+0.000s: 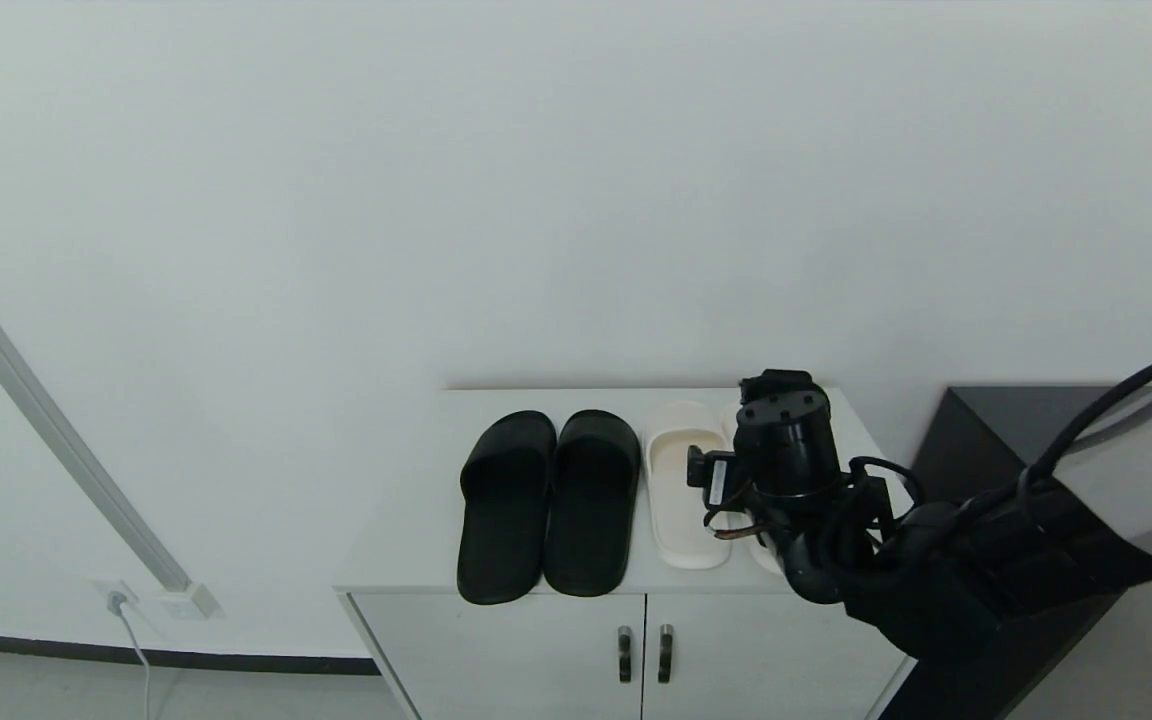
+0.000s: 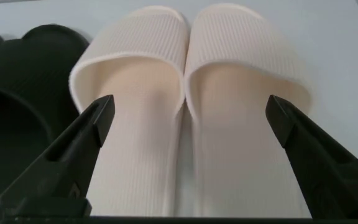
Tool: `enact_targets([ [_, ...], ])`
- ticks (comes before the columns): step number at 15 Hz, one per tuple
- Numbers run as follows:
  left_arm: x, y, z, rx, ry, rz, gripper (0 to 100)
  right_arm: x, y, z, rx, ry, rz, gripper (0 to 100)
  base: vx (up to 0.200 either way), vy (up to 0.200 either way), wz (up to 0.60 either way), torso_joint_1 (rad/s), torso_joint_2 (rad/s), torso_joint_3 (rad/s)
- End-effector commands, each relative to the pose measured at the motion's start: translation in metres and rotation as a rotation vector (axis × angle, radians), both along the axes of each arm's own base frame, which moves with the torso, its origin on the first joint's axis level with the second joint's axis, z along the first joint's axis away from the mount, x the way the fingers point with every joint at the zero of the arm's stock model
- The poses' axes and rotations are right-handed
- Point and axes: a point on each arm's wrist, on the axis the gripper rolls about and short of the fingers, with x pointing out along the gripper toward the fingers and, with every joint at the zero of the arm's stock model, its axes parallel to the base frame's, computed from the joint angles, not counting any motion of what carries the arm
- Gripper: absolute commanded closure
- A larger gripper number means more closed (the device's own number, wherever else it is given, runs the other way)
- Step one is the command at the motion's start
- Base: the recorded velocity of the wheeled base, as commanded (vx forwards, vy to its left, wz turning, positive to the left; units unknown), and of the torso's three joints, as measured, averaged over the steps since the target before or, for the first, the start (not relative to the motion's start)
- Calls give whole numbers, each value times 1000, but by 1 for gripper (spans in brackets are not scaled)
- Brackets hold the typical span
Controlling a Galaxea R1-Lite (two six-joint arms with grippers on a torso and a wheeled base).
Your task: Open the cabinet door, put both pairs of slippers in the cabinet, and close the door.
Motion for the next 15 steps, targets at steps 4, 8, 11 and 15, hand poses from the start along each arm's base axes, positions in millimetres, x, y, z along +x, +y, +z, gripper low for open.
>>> enact_targets([
  [4, 0, 0, 0, 0, 0, -2, 100, 32, -2, -34, -38, -26, -15, 0, 0, 0, 0, 0, 0, 0],
  [8, 0, 0, 0, 0, 0, -2, 100, 45, 4, -46, -55, -56, 0, 0, 0, 0, 0, 0, 0, 0],
  [11, 0, 0, 0, 0, 0, -2, 100, 52, 7, -42, -47, -78, -3, 0, 0, 0, 0, 0, 0, 0],
  [15, 0, 0, 0, 0, 0, -2, 100, 54, 6, -41, -60, -82, 5, 100, 0, 0, 0, 0, 0, 0],
])
